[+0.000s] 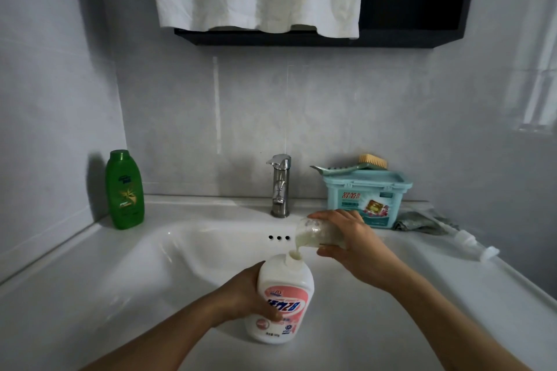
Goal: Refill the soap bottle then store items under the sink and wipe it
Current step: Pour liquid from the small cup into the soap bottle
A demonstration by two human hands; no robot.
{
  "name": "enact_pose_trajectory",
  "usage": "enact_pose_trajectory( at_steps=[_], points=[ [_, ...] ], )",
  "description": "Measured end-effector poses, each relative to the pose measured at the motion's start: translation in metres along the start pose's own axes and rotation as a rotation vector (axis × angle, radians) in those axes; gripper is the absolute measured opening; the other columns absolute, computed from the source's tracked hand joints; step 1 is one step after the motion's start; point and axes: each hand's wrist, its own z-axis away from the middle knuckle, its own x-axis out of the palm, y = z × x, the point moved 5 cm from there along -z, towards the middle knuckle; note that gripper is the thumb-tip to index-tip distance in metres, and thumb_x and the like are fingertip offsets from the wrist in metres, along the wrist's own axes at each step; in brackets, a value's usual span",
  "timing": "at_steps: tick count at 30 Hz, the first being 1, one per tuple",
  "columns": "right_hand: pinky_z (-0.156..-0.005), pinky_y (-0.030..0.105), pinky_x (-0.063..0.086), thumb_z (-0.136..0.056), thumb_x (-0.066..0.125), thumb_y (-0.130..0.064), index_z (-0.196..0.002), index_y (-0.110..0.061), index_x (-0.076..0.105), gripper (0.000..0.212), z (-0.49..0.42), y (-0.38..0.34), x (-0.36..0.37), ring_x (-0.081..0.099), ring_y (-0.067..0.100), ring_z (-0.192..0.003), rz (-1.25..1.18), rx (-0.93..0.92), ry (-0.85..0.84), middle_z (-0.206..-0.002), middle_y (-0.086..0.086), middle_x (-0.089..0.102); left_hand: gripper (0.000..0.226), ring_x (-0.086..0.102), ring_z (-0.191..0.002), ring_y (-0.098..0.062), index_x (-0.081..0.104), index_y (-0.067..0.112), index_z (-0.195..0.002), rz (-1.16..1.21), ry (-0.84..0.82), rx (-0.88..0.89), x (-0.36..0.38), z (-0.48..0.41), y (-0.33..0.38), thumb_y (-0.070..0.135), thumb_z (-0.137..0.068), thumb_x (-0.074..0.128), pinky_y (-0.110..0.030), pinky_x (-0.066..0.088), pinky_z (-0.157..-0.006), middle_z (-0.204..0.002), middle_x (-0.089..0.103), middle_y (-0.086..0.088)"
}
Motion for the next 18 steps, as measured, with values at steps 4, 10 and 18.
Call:
enact_pose_trajectory(
  at_steps=[4, 10, 18],
  points=[
    [-0.090, 0.013, 0.027, -0.082, 0.069, -0.023, -0.129, -0.032, 0.044, 0.055, 0.0003, 0.0005, 0.0004, 0.033, 0.002, -0.107, 0.001, 0.000, 0.001, -0.113, -0.022, 0.037, 0.073, 0.068, -0.100, -0.009, 0.056, 0.024, -0.123, 0.004, -0.006, 0.000, 0.0007, 0.0003, 0.0008, 0.001, -0.059, 0.085, -0.027, 0.055, -0.087, -0.107, 0.073, 0.005],
    [-0.082, 0.007, 0.027, -0.079, 0.072, -0.023, -0.128, -0.032, 0.047, 0.056, -0.0010, 0.0013, 0.0007, 0.031, 0.002, -0.104, 0.005, -0.008, 0.020, -0.115, -0.020, 0.041, 0.075, 0.067, -0.102, -0.011, 0.056, 0.025, -0.122, 0.004, 0.005, 0.006, -0.0006, 0.0011, 0.0011, 0.003, -0.056, 0.085, -0.034, 0.055, -0.091, -0.107, 0.073, 0.004],
    [-0.087, 0.012, 0.026, -0.081, 0.071, -0.022, -0.129, -0.031, 0.046, 0.055, 0.0002, 0.0008, -0.0004, 0.031, 0.002, -0.105, 0.003, -0.005, 0.015, -0.112, -0.023, 0.036, 0.073, 0.067, -0.101, -0.010, 0.056, 0.025, -0.121, 0.001, 0.005, 0.007, 0.0002, 0.0026, 0.0042, 0.002, -0.058, 0.085, -0.032, 0.055, -0.091, -0.107, 0.073, 0.005]
  ],
)
